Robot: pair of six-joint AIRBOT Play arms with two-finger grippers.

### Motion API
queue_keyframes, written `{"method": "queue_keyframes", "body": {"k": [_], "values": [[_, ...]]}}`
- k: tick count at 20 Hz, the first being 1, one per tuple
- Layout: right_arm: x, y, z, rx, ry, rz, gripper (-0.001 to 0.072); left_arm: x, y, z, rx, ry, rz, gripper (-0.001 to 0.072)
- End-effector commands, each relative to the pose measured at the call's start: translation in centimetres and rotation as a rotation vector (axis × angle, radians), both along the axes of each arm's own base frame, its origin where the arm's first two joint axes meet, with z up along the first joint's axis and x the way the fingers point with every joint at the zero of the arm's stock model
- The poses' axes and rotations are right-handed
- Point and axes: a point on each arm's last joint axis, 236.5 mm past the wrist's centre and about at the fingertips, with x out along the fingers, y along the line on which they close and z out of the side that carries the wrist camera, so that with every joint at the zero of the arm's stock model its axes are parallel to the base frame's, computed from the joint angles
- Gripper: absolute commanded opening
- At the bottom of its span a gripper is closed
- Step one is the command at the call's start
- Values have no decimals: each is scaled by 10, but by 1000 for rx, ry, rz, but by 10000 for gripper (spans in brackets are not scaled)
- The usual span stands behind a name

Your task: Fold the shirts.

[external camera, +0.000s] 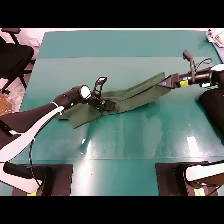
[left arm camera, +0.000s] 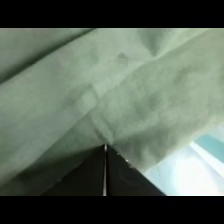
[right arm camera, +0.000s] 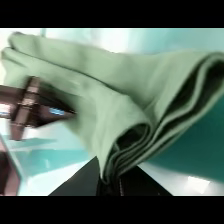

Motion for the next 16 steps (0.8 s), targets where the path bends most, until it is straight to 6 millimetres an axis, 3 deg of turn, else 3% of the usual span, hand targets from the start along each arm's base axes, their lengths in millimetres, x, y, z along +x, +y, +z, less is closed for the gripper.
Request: {"method": "queue_keyframes", "body": {"k": [1,3,6,12,16], "values": [[-13,25,60,60,-115,38,23,-2,-14,2,-10,-45,-29,28],[-24,47,83,69,-169,80,23,-5,-23,2,-15,-60,-40,27],[-39,81,99,65,-204,143,23,-14,-26,-14,-9,-8,-40,28],[-69,155,110,75,-232,264,23,-16,-44,-6,-106,30,-4,28],[-83,190,110,84,-230,304,23,-27,-64,-2,-127,11,-32,27]]}}
